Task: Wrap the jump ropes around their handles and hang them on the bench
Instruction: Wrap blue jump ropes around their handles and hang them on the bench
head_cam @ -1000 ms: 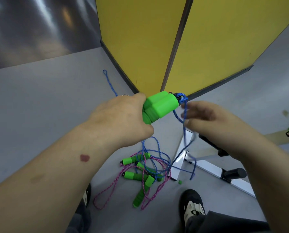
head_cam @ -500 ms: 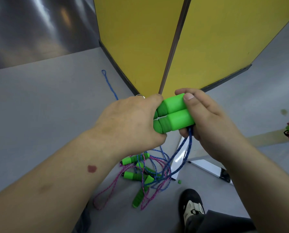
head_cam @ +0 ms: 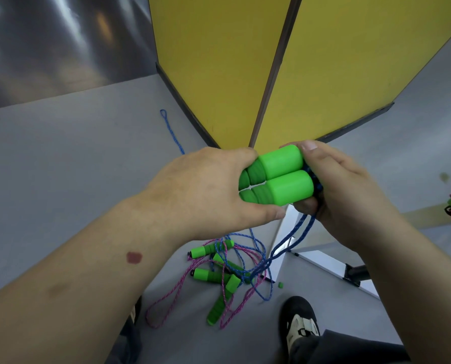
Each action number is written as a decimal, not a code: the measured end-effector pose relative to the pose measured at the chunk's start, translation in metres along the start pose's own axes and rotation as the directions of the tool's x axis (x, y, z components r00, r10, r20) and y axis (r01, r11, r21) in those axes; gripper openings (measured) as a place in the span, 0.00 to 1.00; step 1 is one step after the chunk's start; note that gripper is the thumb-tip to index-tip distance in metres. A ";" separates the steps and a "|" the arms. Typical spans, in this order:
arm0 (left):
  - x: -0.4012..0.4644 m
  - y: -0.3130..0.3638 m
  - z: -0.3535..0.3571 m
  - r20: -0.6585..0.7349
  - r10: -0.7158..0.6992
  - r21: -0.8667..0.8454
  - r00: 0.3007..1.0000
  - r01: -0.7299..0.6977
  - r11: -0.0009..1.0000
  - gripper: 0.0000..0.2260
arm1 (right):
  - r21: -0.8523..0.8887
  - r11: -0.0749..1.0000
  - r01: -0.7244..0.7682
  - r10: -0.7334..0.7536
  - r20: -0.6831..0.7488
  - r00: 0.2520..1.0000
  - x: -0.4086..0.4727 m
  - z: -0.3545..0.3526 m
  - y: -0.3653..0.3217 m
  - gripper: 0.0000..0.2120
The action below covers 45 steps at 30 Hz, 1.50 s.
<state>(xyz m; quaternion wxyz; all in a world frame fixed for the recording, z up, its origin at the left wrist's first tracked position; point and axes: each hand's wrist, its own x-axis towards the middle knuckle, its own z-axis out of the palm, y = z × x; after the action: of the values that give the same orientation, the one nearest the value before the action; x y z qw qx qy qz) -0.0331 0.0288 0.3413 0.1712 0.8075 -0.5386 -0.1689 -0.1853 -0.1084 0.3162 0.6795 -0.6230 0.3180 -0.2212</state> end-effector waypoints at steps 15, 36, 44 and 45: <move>0.000 -0.009 -0.018 0.246 0.120 -0.543 0.962 0.035 0.839 0.24 | 0.510 0.855 -0.100 0.087 0.050 0.995 0.003 -0.006 -0.005 0.10; 0.007 -0.008 -0.004 0.095 -0.213 0.092 0.972 0.205 0.975 0.25 | -0.787 0.574 0.226 0.105 0.345 0.933 -0.018 -0.005 -0.025 0.17; 0.003 -0.003 -0.006 0.337 -0.146 0.176 0.930 0.090 0.980 0.25 | -0.677 0.694 0.243 0.090 0.417 0.905 -0.012 -0.012 -0.022 0.12; 0.002 -0.003 -0.007 0.366 -0.140 0.157 0.920 0.087 0.984 0.25 | -0.639 0.733 0.232 0.078 0.417 0.905 -0.012 -0.012 -0.021 0.12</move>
<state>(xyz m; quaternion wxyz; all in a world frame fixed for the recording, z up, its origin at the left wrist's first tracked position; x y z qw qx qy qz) -0.0265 0.0291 0.3458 -0.0013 0.8000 -0.5240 -0.2922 -0.1998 -0.1114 0.3384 0.4483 -0.8717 0.1970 0.0190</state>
